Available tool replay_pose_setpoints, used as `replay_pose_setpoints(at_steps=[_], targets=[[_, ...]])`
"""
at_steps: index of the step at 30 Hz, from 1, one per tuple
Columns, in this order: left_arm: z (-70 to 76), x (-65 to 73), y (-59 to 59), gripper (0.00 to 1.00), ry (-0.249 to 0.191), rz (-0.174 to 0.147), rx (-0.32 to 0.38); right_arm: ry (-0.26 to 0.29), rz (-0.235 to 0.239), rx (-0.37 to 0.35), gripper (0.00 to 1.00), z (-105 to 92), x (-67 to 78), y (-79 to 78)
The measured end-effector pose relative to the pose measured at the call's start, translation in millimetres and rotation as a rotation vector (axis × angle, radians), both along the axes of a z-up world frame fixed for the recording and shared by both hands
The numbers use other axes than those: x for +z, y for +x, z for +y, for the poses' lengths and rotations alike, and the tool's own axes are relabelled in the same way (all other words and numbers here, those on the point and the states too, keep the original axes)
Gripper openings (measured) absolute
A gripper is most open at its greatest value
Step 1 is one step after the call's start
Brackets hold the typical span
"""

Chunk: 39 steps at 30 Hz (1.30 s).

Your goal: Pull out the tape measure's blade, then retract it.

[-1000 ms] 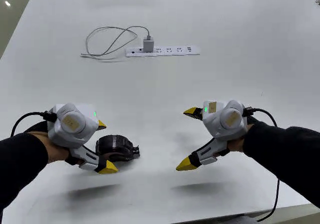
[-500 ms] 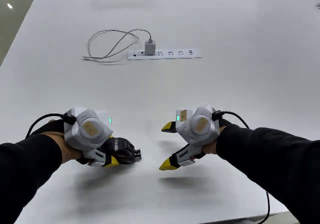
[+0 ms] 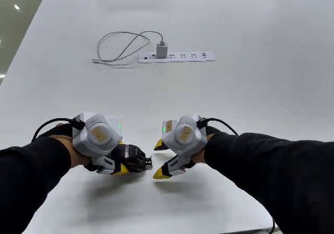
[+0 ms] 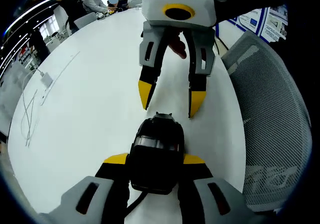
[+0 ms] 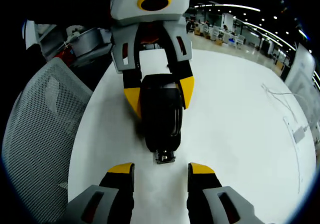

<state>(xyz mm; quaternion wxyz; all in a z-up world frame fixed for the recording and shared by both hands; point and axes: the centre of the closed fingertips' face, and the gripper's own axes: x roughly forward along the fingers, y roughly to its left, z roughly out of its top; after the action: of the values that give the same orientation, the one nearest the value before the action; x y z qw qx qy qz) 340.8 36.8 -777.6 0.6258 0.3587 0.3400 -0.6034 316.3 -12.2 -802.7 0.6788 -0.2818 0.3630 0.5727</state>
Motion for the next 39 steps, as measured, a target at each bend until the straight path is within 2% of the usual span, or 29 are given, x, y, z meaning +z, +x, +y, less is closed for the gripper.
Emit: replay_pose_setpoints(at_steps=[3,5,8,10,13,17,21,22,23,25,26,28,32,37,39], targets=[[0.3,0.4,0.2,0.33,0.034,0.008,-0.007,-0.006,0.013,0.013,0.37,2.5,-1.8,-1.8],[1.2,-0.9,-0.1,0.33,0.063,0.000,-0.012,-0.018,0.006,0.036,0.33,3.8,-3.0,-2.5],[2.3,-0.7,-0.1,0.34,0.067,-0.001,-0.011,-0.010,0.004,0.040,0.31,8.7,-0.4,-0.8],[1.2,1.3,0.3,0.36,0.049,0.018,0.010,-0.007,0.005,0.045,0.27,11.4,-0.3,0.2],[-2.5,6.7,-0.2,0.36,0.015,0.017,-0.004,-0.006,0.001,0.059,0.22,14.1,-1.5,0.6],[-8.8,11.8,-2.2,0.34,-0.007,0.032,-0.014,-0.012,-0.036,0.055,0.13,16.2,-4.1,7.4],[-9.5,6.7,-2.3,0.33,0.019,-0.009,-0.059,-0.014,-0.024,0.051,0.12,15.7,-5.3,10.0],[-9.4,5.6,-1.3,0.32,0.024,-0.031,-0.064,-0.012,-0.019,0.048,0.12,15.5,-5.0,9.5],[-9.1,5.2,-1.3,0.32,0.024,-0.036,-0.065,-0.013,-0.021,0.047,0.11,15.4,-4.9,9.5],[-8.0,5.6,-0.7,0.31,0.016,-0.037,-0.055,-0.030,-0.029,0.048,0.09,15.6,-4.9,9.4],[-7.9,5.7,-0.3,0.31,0.006,-0.036,-0.051,-0.026,-0.039,0.056,0.09,15.1,-5.2,9.1],[-7.5,6.7,-0.3,0.31,-0.011,-0.035,-0.038,0.008,-0.023,0.021,0.08,13.2,-4.2,10.2],[-8.2,7.0,-1.5,0.31,-0.009,-0.042,-0.050,0.013,-0.022,0.015,0.09,11.2,-4.7,8.6],[-7.3,6.8,-1.6,0.31,-0.013,-0.044,-0.062,0.014,-0.043,0.026,0.09,8.9,-4.2,6.7],[-7.0,7.0,-2.4,0.31,-0.018,-0.045,-0.072,0.024,-0.033,0.025,0.09,7.1,-4.0,5.7]])
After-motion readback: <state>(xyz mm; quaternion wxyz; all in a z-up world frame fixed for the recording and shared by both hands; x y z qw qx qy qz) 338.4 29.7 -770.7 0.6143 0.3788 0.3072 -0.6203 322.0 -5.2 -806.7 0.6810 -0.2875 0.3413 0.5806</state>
